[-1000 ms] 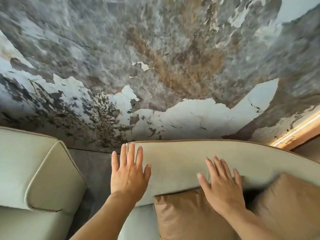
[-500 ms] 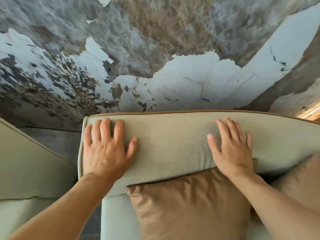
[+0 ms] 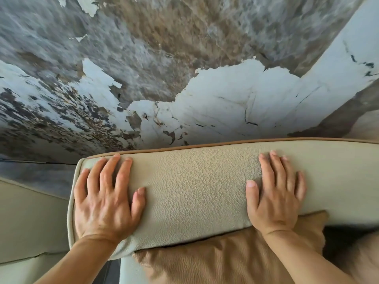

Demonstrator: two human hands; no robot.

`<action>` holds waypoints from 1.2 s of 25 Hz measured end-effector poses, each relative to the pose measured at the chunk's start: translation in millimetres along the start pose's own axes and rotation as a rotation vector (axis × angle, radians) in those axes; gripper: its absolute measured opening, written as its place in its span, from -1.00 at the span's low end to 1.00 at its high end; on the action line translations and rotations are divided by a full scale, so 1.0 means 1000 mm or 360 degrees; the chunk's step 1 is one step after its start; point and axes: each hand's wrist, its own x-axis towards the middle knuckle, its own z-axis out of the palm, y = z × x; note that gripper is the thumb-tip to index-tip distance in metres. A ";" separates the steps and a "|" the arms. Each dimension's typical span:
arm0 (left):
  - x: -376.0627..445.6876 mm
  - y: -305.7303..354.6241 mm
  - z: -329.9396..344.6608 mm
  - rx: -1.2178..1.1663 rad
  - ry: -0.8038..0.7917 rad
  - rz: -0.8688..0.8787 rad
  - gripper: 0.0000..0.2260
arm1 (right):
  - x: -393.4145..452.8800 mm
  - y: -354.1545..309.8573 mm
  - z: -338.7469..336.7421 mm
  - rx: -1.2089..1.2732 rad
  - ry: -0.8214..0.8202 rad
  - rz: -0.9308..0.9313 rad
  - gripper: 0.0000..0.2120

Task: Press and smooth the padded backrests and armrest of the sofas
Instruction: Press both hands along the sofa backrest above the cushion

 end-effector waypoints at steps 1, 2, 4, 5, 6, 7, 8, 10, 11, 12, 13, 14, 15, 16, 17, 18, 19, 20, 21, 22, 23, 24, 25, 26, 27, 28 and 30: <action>0.003 0.000 0.001 0.0001 0.0005 0.0001 -0.41 | 0.001 -0.001 0.002 -0.0012 0.0008 0.0008 -0.42; 0.005 -0.001 0.003 0.0006 0.0014 0.0005 -0.41 | 0.003 -0.001 0.004 -0.0019 0.0014 0.0014 -0.42; 0.009 -0.001 0.006 0.0010 0.0032 0.0015 -0.41 | 0.006 -0.001 0.007 -0.0024 0.0027 0.0013 -0.41; 0.011 -0.001 0.008 0.0012 0.0040 0.0021 -0.41 | 0.008 0.000 0.008 -0.0028 0.0035 0.0008 -0.41; 0.012 -0.001 0.009 0.0016 0.0048 0.0023 -0.41 | 0.009 0.000 0.010 -0.0029 0.0044 0.0005 -0.41; 0.014 -0.001 0.010 0.0018 0.0053 0.0025 -0.41 | 0.010 0.001 0.011 -0.0029 0.0051 0.0004 -0.41; 0.016 0.000 0.011 0.0017 0.0054 0.0024 -0.41 | 0.011 0.001 0.012 -0.0032 0.0058 0.0006 -0.41; 0.022 0.000 0.013 0.0013 0.0054 0.0028 -0.41 | 0.014 0.001 0.015 -0.0043 0.0074 0.0017 -0.40; 0.025 0.000 0.014 0.0015 0.0059 0.0032 -0.41 | 0.016 0.001 0.016 -0.0046 0.0084 0.0021 -0.40; 0.028 0.000 0.015 0.0017 0.0065 0.0037 -0.41 | 0.018 0.000 0.018 -0.0047 0.0094 0.0022 -0.40; 0.032 0.000 0.017 0.0020 0.0071 0.0045 -0.41 | 0.021 0.000 0.019 -0.0049 0.0104 0.0022 -0.41; 0.036 0.000 0.019 0.0023 0.0076 0.0056 -0.41 | 0.023 0.000 0.021 -0.0054 0.0114 0.0023 -0.41; 0.040 -0.001 0.021 0.0025 0.0081 0.0066 -0.41 | 0.026 0.000 0.023 -0.0063 0.0122 0.0023 -0.41; 0.044 -0.001 0.023 0.0023 0.0085 0.0074 -0.41 | 0.029 0.000 0.025 -0.0071 0.0128 0.0025 -0.42; 0.048 -0.001 0.026 0.0017 0.0090 0.0076 -0.41 | 0.032 0.000 0.027 -0.0075 0.0135 0.0029 -0.42; 0.052 0.000 0.028 0.0011 0.0094 0.0076 -0.41 | 0.035 0.000 0.029 -0.0076 0.0142 0.0036 -0.41; 0.057 0.000 0.030 0.0008 0.0098 0.0076 -0.41 | 0.038 0.000 0.031 -0.0077 0.0150 0.0044 -0.41; 0.061 0.001 0.031 0.0007 0.0103 0.0078 -0.41 | 0.041 0.001 0.032 -0.0078 0.0158 0.0052 -0.41; 0.066 0.002 0.034 0.0008 0.0105 0.0082 -0.41 | 0.045 0.001 0.035 -0.0082 0.0164 0.0059 -0.41; 0.072 0.002 0.036 0.0011 0.0106 0.0087 -0.41 | 0.048 0.001 0.038 -0.0088 0.0167 0.0066 -0.40; 0.076 0.002 0.038 0.0015 0.0107 0.0092 -0.41 | 0.051 0.001 0.040 -0.0096 0.0171 0.0070 -0.40; 0.081 0.003 0.040 0.0015 0.0110 0.0097 -0.41 | 0.054 0.001 0.043 -0.0101 0.0177 0.0074 -0.40; 0.084 0.003 0.041 0.0013 0.0115 0.0101 -0.41 | 0.057 0.001 0.045 -0.0102 0.0184 0.0075 -0.40; 0.087 0.003 0.043 0.0015 0.0120 0.0104 -0.42 | 0.059 0.002 0.046 -0.0101 0.0189 0.0075 -0.40; 0.089 0.003 0.043 0.0019 0.0125 0.0108 -0.42 | 0.060 0.002 0.047 -0.0098 0.0189 0.0075 -0.40; 0.090 0.004 0.044 0.0021 0.0130 0.0113 -0.42 | 0.061 0.002 0.048 -0.0097 0.0189 0.0075 -0.40; 0.094 0.005 0.045 0.0014 0.0135 0.0120 -0.42 | 0.063 0.003 0.049 -0.0098 0.0196 0.0079 -0.40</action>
